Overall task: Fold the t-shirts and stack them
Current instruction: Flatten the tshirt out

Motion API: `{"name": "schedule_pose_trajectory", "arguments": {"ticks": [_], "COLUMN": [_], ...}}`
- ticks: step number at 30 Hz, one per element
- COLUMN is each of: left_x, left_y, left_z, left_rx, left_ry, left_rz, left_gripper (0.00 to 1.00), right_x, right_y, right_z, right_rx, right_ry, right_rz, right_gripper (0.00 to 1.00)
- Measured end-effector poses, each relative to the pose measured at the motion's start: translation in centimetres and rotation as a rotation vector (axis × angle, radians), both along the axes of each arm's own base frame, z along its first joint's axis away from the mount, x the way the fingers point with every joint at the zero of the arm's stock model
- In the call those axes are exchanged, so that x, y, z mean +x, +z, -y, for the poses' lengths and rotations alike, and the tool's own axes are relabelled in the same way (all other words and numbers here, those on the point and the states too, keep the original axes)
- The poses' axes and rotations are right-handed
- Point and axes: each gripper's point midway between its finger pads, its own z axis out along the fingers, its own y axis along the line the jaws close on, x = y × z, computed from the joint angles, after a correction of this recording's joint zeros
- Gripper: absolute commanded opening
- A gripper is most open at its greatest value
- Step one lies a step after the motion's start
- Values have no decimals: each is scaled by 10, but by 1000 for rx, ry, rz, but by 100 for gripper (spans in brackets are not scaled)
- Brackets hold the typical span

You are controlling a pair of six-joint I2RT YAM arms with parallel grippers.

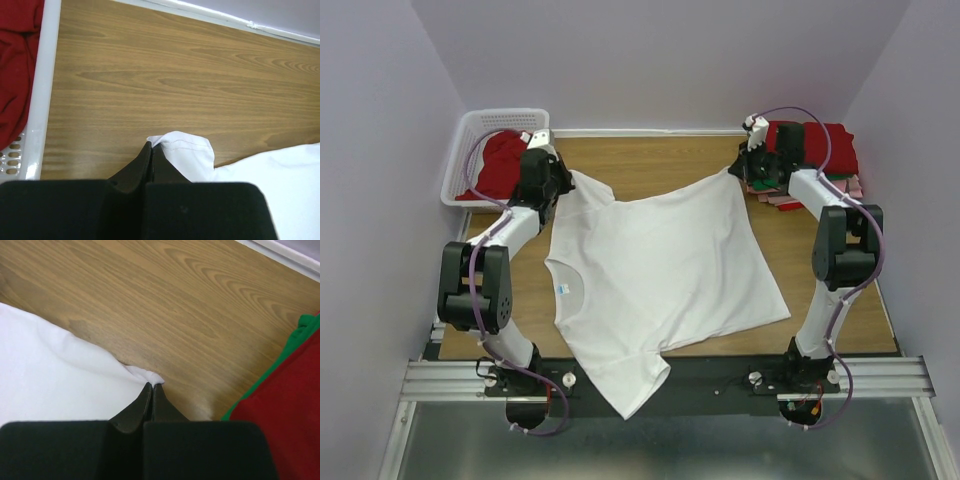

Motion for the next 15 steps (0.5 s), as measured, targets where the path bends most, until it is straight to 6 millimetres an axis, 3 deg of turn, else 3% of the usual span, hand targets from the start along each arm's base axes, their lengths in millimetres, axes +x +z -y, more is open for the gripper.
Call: {"name": "schedule_pose_trajectory", "arguments": {"ticks": [6,15], "left_x": [-4,-10], "left_y": [29,36], "left_z": [-2,0], "left_rx": [23,40], "left_ry": [-11,-40], "left_rz": [66,74], "left_gripper": [0,0], "right_x": [3,1], "right_y": [-16,-22], "right_z": [-3,-4], "right_rx": [22,27], "right_ry": [0,3], "right_rz": [-33,-46], "right_gripper": [0,0]}}
